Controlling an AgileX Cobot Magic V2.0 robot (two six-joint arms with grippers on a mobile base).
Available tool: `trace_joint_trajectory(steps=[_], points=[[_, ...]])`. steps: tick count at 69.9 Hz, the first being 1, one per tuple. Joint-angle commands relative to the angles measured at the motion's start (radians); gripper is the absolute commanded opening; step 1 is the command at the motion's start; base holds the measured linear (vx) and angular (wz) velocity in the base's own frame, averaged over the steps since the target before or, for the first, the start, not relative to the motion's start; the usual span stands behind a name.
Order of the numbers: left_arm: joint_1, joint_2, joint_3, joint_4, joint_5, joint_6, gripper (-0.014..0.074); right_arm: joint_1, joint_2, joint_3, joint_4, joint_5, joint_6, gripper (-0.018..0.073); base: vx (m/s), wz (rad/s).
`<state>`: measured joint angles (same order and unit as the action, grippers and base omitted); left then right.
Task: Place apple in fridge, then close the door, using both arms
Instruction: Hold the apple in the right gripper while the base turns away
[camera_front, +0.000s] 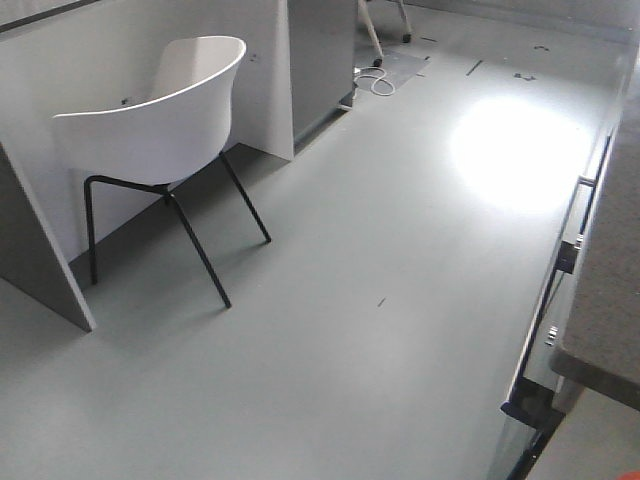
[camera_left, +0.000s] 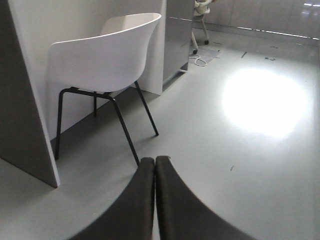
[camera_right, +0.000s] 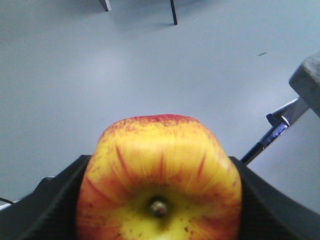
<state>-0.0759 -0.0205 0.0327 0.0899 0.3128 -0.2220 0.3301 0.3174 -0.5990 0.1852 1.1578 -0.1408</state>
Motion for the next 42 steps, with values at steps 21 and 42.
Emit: trace_joint_trajectory(steps=[21, 42], points=[[-0.004, -0.005, -0.031, 0.0, -0.062, -0.008, -0.0006, -0.002, 0.01, -0.027, 0.008, -0.061, -0.003, 0.0381, -0.02, 0.43], [-0.004, -0.005, -0.031, 0.0, -0.062, -0.008, -0.0006, -0.002, 0.01, -0.027, 0.008, -0.061, -0.003, 0.0381, -0.01, 0.53]])
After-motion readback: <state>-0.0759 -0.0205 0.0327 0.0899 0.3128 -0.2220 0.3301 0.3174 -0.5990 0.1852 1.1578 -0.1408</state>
